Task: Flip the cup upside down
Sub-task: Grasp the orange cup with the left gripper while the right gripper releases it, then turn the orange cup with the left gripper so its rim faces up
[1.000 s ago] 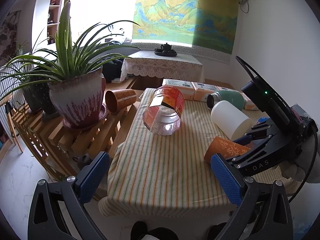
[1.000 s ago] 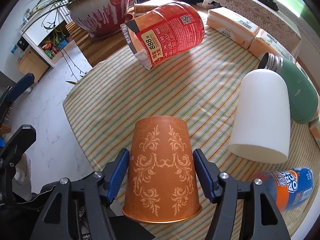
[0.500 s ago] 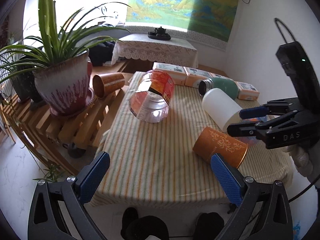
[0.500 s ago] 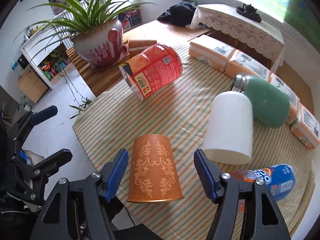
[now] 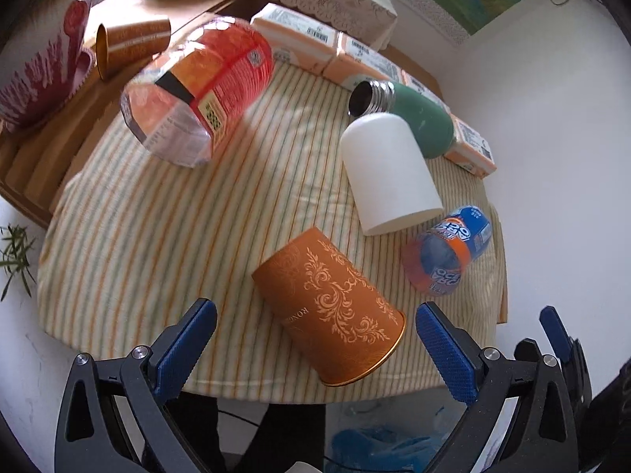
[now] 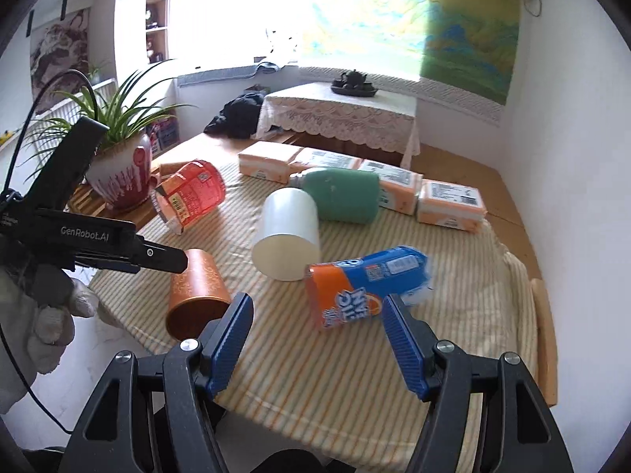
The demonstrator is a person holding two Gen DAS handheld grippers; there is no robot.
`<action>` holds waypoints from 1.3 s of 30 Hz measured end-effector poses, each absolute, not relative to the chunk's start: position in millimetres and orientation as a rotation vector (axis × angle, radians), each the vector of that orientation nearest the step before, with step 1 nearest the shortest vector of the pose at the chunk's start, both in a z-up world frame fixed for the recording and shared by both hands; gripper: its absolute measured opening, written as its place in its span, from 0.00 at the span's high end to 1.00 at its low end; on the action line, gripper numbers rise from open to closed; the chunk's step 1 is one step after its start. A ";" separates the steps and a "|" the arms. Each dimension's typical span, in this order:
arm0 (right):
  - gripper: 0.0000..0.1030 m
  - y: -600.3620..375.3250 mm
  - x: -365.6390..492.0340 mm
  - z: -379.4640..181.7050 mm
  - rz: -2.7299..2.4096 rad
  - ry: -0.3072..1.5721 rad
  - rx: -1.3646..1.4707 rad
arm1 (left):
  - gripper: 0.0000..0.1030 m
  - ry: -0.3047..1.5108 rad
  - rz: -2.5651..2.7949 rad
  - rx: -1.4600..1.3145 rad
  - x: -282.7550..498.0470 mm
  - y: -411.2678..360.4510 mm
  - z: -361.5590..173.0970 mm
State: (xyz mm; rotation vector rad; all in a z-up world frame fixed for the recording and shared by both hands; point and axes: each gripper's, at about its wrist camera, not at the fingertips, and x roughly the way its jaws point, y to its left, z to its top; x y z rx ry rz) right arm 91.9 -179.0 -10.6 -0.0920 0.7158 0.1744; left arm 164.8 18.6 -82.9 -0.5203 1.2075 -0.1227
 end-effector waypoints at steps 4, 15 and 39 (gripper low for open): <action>0.38 -189.0 74.9 -13.2 0.136 0.675 -0.099 | 0.01 1.246 -0.091 -0.511 174.7 3.5 -95.0; 0.38 -210.8 54.4 -18.1 0.116 0.635 -0.058 | 0.06 1.353 -0.052 -0.500 203.7 -18.0 -130.4; 0.38 -226.1 48.3 -32.8 0.072 0.645 -0.017 | 0.36 1.212 -0.107 -0.427 197.4 -20.7 -104.0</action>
